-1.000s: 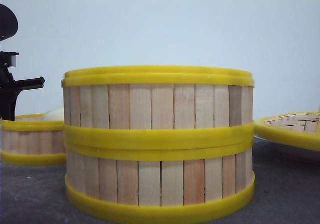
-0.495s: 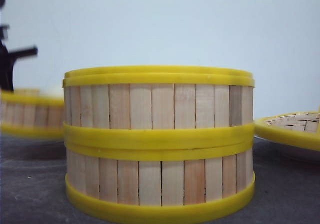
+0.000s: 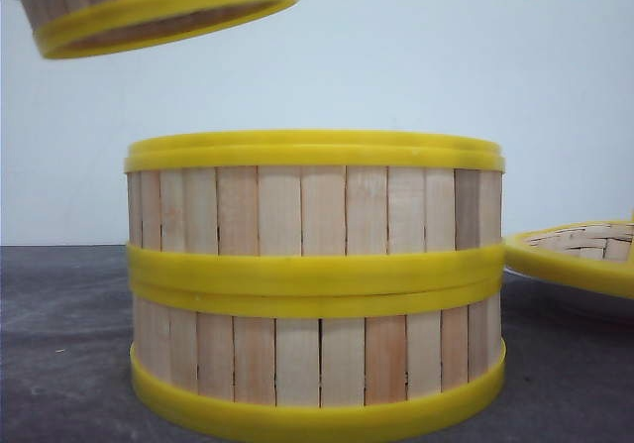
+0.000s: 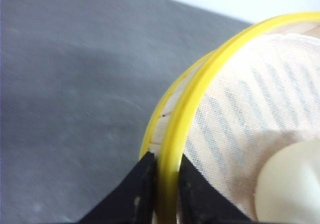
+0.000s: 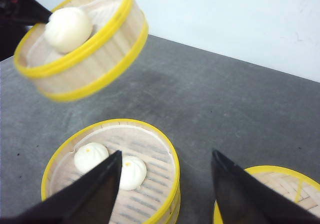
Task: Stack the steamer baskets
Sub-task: 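Lift the one-bun basket with the left gripper over the stack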
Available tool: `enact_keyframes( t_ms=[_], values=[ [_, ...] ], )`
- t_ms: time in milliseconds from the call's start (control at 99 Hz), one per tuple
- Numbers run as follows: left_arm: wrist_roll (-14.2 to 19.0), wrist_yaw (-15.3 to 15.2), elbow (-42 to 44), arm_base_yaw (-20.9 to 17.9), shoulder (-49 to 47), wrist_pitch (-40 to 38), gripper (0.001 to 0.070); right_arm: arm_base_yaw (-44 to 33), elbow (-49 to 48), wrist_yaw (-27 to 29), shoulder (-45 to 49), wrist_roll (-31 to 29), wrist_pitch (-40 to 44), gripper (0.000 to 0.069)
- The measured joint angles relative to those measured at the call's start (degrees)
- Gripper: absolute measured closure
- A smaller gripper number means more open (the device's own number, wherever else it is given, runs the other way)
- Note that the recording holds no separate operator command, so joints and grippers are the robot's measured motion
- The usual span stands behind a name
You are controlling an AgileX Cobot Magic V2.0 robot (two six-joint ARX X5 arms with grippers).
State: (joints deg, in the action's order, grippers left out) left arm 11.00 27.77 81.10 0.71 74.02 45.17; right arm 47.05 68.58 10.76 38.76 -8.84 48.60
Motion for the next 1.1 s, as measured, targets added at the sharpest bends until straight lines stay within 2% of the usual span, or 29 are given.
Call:
enact_keyframes(
  t_ms=[172,293,525,758,1101],
  values=[
    [-3.56,0.22,0.00,7.34,-0.68,5.88,0.0675,0.00,0.00,0.00,0.00,0.00,-0.61,0.0352],
    [-5.40,-3.23,0.00,13.51,-0.68,6.86,0.0675,0.00,0.00,0.00,0.00,0.02,-1.36,0.0352],
    [-5.99,-9.31,0.02,22.86,1.55,7.13,0.0675,0.00,0.00,0.00,0.00,0.02,-1.36,0.0352],
    [-6.40,-12.66,0.00,27.26,8.09,5.77,0.0675,0.00,0.00,0.00,0.00,0.00,-1.49,0.0352],
    [-6.54,-12.79,0.00,27.19,11.50,4.00,0.0675,0.00,0.00,0.00,0.00,0.00,-1.29,0.0352]
  ],
)
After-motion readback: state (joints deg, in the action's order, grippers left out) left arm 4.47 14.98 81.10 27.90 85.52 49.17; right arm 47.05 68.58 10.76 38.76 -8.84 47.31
